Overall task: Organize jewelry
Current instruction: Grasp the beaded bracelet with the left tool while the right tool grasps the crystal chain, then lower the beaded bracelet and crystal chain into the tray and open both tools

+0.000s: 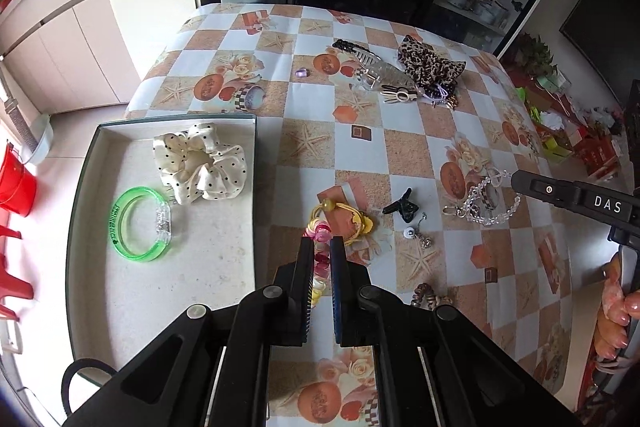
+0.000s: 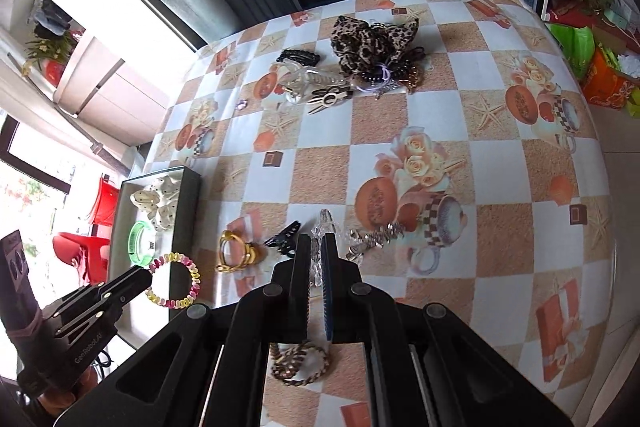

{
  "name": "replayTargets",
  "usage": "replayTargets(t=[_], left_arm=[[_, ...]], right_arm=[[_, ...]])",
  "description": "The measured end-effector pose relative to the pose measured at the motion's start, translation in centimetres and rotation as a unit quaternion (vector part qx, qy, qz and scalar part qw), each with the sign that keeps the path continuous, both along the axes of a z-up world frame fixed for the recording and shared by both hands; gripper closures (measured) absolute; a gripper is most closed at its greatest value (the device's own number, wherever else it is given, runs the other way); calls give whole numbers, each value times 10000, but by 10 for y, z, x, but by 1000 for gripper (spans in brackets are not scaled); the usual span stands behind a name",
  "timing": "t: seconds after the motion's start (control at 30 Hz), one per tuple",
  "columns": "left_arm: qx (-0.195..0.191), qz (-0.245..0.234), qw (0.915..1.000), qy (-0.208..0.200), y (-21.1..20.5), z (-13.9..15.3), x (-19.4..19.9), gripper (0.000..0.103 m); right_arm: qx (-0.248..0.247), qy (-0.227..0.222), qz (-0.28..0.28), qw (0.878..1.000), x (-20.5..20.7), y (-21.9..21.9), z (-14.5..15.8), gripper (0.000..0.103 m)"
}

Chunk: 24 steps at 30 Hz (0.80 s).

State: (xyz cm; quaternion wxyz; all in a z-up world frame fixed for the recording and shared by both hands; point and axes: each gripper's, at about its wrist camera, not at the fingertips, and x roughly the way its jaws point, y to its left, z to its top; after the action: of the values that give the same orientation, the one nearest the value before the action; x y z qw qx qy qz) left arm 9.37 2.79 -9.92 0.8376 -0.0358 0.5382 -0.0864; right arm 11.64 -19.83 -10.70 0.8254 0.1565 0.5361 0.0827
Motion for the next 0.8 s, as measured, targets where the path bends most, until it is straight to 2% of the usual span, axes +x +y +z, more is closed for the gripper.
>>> replayTargets(t=[0.4,0.8], left_arm=[[-107,316,9993,-185,66,13,-20,92],[-89,957,9952,-188,140,10,-38,92]], right_arm=[[-66,-164,181,9997,-8,53,32,97],[108,-300,1076,9937,10,156,46,97]])
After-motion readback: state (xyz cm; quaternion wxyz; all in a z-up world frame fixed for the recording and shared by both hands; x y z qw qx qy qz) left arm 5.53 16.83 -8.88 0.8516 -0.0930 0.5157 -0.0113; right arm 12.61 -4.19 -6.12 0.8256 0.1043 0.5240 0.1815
